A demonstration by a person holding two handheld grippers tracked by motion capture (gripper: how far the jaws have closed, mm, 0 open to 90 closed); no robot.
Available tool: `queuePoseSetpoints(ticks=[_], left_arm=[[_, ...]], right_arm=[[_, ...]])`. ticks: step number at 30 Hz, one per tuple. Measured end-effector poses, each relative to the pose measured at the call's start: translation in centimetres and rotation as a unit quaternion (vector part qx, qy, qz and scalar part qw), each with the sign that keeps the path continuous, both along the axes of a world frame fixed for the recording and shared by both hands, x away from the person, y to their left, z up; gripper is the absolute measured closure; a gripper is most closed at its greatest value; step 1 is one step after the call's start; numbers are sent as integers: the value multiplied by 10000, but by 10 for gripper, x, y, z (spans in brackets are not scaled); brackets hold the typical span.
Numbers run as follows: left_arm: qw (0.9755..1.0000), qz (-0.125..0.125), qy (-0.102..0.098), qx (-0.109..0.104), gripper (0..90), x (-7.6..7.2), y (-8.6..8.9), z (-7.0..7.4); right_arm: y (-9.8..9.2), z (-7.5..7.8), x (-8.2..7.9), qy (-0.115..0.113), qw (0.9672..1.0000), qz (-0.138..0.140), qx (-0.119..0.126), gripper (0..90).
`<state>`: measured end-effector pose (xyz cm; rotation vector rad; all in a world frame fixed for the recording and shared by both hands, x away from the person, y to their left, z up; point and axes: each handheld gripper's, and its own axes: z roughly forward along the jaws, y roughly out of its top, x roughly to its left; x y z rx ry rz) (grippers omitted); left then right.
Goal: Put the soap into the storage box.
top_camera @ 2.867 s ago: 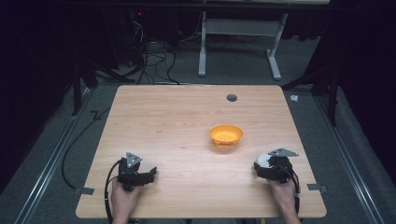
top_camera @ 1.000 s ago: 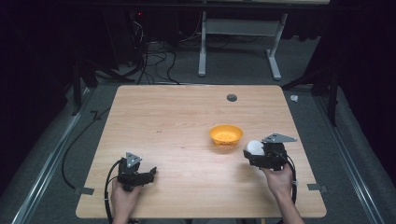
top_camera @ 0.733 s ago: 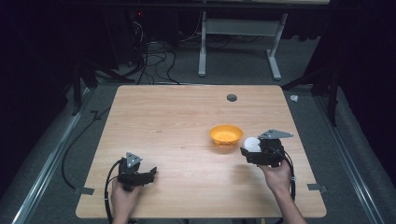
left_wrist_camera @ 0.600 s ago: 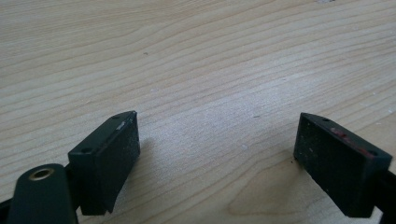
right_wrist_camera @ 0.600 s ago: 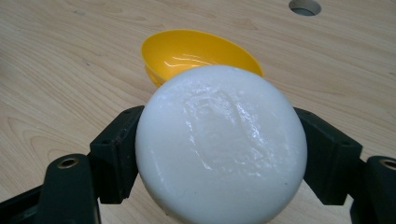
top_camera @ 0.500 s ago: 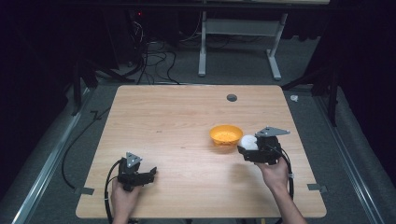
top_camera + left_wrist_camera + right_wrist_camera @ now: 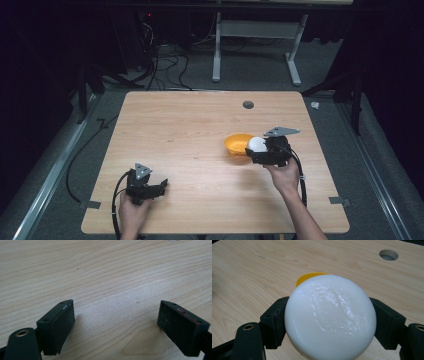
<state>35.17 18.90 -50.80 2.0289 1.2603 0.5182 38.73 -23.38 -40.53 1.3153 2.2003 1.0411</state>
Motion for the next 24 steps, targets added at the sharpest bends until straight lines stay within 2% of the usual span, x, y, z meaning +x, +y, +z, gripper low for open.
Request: queuePoseSetpoints(ticks=[17, 24], left_arm=[[10000, 2, -7, -4, 148, 0, 0, 0], [10000, 5, -1, 3, 148, 0, 0, 0]], right_arm=[[10, 1, 21, 70, 9999, 47, 67, 251], [16, 2, 28, 99, 9999, 72, -14, 251]])
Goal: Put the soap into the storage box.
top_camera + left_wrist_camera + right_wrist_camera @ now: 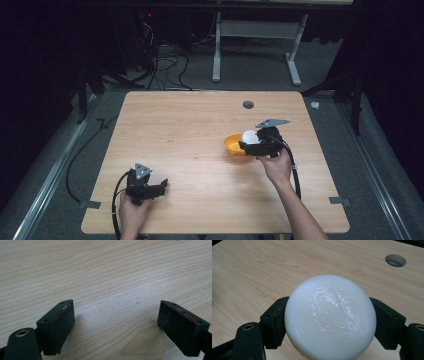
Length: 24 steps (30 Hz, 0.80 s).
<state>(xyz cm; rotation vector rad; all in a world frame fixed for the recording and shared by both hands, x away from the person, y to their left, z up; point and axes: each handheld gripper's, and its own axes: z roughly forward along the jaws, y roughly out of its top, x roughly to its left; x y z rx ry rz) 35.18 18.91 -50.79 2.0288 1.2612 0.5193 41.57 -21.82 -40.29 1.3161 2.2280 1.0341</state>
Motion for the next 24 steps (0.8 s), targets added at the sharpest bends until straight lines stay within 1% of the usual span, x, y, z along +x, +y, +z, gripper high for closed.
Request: queuePoseSetpoints(ticks=[3, 7, 11, 20, 24], left_arm=[[10000, 4, -2, 0, 148, 0, 0, 0], [10000, 4, -2, 1, 148, 0, 0, 0], [10000, 9, -2, 0, 148, 0, 0, 0], [10000, 11, 6, -3, 148, 0, 0, 0], [10000, 10, 7, -2, 148, 0, 0, 0]], right_arm=[[2, -1, 4, 6, 10000, -14, 8, 251], [4, -6, 10, 84, 10000, -40, 11, 251], [6, -10, 14, 150, 9998, -77, -40, 251], [10, -17, 22, 241, 9996, -150, -65, 250], [12, -21, 25, 288, 9994, -164, -123, 250]])
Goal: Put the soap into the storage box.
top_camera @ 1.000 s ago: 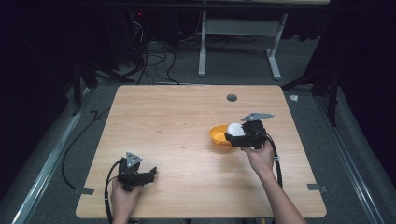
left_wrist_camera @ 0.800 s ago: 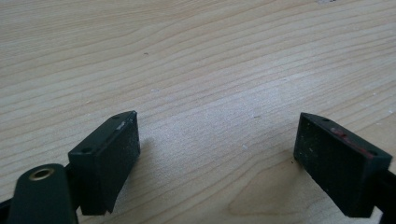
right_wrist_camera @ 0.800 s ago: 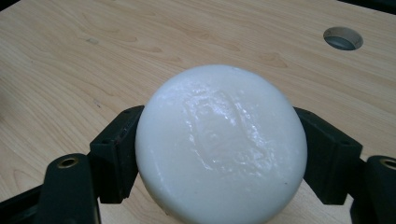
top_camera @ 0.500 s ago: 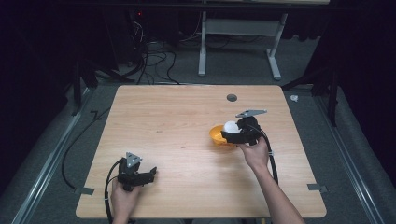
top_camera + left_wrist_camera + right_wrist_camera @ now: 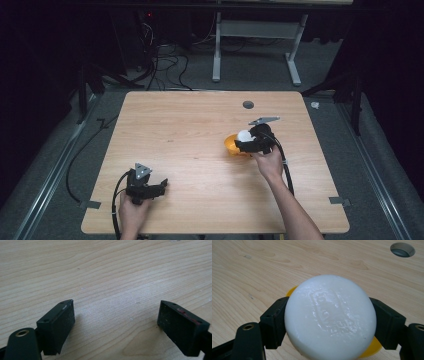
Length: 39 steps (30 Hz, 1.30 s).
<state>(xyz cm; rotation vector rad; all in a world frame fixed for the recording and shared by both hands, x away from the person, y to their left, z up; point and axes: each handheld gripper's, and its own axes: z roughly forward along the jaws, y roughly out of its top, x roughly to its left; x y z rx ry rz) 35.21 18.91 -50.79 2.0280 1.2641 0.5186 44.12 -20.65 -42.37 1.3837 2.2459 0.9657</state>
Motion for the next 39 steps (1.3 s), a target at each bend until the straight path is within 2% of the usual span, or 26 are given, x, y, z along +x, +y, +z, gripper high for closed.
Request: queuePoseSetpoints(ticks=[7, 25, 39], left_arm=[[10000, 2, -1, -1, 148, 0, 0, 0], [10000, 5, 4, -10, 148, 0, 0, 0], [10000, 11, -3, 1, 148, 0, 0, 0]], right_arm=[[2, -7, 7, 81, 9999, -142, 3, 250], [8, -22, 19, 280, 9988, -362, -185, 249], [15, -27, 21, 380, 9979, -407, -336, 248]])
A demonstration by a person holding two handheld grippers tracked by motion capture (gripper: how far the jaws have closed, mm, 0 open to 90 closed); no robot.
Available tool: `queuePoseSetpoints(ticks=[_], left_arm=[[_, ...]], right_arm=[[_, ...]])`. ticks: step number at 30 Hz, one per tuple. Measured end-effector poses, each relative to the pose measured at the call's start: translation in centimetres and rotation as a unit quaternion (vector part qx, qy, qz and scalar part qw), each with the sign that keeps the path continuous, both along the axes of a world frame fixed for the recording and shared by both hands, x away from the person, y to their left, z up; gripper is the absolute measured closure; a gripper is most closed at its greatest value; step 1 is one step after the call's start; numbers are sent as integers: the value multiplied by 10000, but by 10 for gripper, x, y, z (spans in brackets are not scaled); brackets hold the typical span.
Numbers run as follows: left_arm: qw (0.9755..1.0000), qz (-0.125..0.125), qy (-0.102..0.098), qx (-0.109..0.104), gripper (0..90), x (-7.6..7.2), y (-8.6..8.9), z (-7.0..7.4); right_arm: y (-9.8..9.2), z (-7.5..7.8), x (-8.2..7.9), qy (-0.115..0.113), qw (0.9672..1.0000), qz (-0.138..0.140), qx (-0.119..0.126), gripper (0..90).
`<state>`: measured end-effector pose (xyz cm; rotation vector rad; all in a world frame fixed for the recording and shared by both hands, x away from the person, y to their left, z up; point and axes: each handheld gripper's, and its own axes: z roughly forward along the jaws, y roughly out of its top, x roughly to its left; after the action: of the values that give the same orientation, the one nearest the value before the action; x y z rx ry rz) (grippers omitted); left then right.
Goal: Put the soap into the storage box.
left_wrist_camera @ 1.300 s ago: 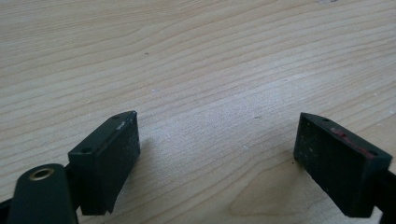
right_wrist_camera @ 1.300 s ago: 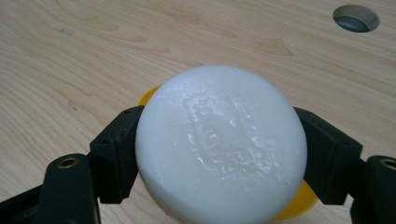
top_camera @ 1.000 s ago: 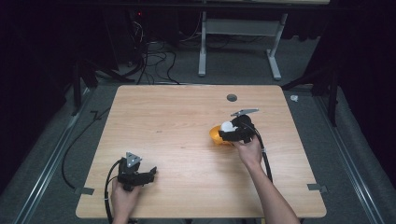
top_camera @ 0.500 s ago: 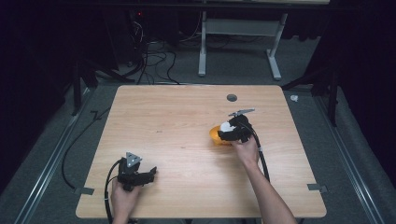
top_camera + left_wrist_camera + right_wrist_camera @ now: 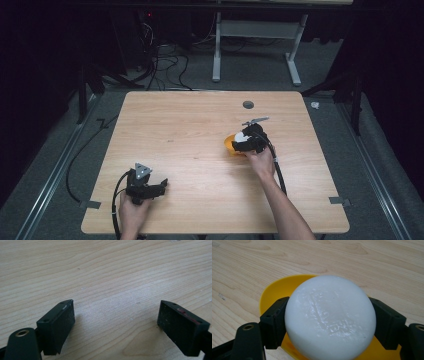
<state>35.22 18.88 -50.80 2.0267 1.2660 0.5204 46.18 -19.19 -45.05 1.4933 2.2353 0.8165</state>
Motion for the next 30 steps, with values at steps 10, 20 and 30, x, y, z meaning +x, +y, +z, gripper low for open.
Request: queuePoseSetpoints(ticks=[10, 20, 30], left_arm=[[10000, 1, 1, 1, 148, 0, 0, 0], [10000, 1, 0, -4, 148, 0, 0, 0], [10000, 0, 1, -7, 148, 0, 0, 0]], right_arm=[[-3, 11, -4, -214, 9995, -60, 214, 245], [-8, 21, -11, -436, 9987, -48, 248, 231], [-16, 31, -19, -640, 9975, -29, 312, 229]])
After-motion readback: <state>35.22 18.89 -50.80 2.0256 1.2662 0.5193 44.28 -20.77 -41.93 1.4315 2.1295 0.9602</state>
